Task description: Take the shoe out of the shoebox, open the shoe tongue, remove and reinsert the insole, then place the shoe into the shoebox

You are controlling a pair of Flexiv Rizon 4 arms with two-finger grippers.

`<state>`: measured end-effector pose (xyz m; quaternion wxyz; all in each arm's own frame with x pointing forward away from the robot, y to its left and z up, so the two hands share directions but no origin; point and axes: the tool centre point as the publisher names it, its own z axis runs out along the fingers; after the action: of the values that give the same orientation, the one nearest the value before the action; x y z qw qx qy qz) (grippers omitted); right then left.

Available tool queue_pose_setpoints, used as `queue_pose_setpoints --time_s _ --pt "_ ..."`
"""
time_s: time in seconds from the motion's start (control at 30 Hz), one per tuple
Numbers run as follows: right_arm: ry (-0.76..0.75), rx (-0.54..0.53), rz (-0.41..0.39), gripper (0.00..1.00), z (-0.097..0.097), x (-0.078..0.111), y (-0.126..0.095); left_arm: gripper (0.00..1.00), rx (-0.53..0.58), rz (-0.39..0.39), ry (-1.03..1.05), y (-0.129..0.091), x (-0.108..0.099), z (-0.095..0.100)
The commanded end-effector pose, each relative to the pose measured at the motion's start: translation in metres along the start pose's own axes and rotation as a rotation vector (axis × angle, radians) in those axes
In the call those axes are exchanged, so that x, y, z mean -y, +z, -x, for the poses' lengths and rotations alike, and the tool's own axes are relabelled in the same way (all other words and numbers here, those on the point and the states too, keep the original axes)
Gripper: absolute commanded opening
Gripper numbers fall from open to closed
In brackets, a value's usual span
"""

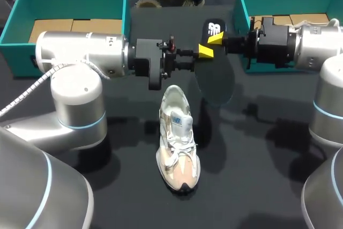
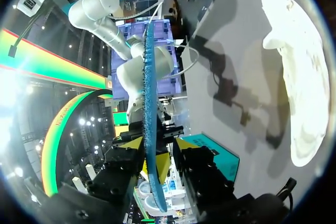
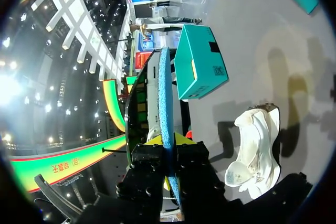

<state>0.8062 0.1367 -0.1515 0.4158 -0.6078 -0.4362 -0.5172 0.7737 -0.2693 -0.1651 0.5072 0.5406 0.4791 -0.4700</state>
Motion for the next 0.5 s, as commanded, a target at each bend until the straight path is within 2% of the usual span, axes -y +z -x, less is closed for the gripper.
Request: queue_pose_setpoints --time_s 0.03,0.13,0.3,0.43,0.5 --pt "0.004 0.010 -0.004 0.00 -0.0011 -0.0009 0.0016 0.33 0.000 -0.003 0.000 -0.0003 0.0012 -0.0009" --pt "0.007 0.011 -0.002 0.00 -0.0002 -0.0008 0.0024 0.35 0.003 -0.006 0.002 0.0011 0.0007 -0.0003" --pt "0.010 0.012 0.004 0.00 0.0002 -0.0005 0.0026 0.31 0.004 -0.009 0.004 0.0023 0.0001 -0.0001" --pt "0.011 0.012 0.007 0.00 0.0007 -0.0010 0.0026 0.00 0.004 -0.007 0.001 0.0027 -0.0007 -0.0006" --pt "0.011 0.013 0.006 0.00 0.0008 -0.0013 0.0031 0.00 0.004 -0.005 0.000 0.0027 -0.0008 -0.0007"
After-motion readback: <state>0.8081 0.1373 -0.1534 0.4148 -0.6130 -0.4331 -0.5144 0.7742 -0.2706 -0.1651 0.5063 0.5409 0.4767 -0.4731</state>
